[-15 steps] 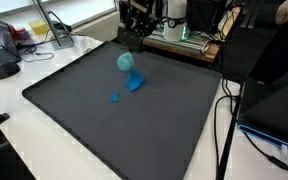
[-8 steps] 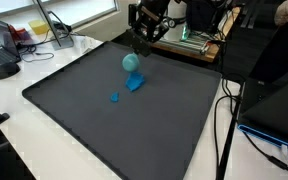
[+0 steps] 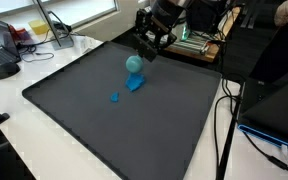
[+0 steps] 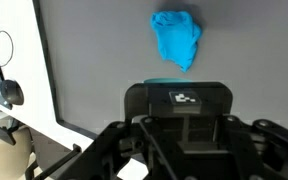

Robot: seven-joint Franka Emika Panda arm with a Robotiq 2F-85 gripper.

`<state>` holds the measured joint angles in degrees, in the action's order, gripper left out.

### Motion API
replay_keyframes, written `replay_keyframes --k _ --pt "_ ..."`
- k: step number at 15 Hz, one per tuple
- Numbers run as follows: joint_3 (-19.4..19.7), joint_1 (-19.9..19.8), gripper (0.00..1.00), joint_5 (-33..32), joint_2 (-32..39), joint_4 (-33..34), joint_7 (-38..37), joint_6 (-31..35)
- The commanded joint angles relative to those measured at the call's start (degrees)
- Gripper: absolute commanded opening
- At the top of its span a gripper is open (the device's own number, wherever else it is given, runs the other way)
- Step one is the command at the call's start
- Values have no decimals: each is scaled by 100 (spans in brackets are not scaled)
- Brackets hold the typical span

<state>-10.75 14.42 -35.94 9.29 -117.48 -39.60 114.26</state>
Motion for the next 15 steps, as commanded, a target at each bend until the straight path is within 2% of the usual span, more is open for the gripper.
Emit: replay_keyframes --k 1,6,8,9,10,15 --pt "-15 234 21 -317 422 421 198 -454" --pt "5 498 21 -583 955 859 474 -693" --pt "-13 534 21 -417 1146 1092 918 -888" --pt "32 517 21 -401 915 735 537 -584" --pt "38 535 46 -392 982 795 573 -605" --pt "46 536 46 -392 1004 797 559 -605"
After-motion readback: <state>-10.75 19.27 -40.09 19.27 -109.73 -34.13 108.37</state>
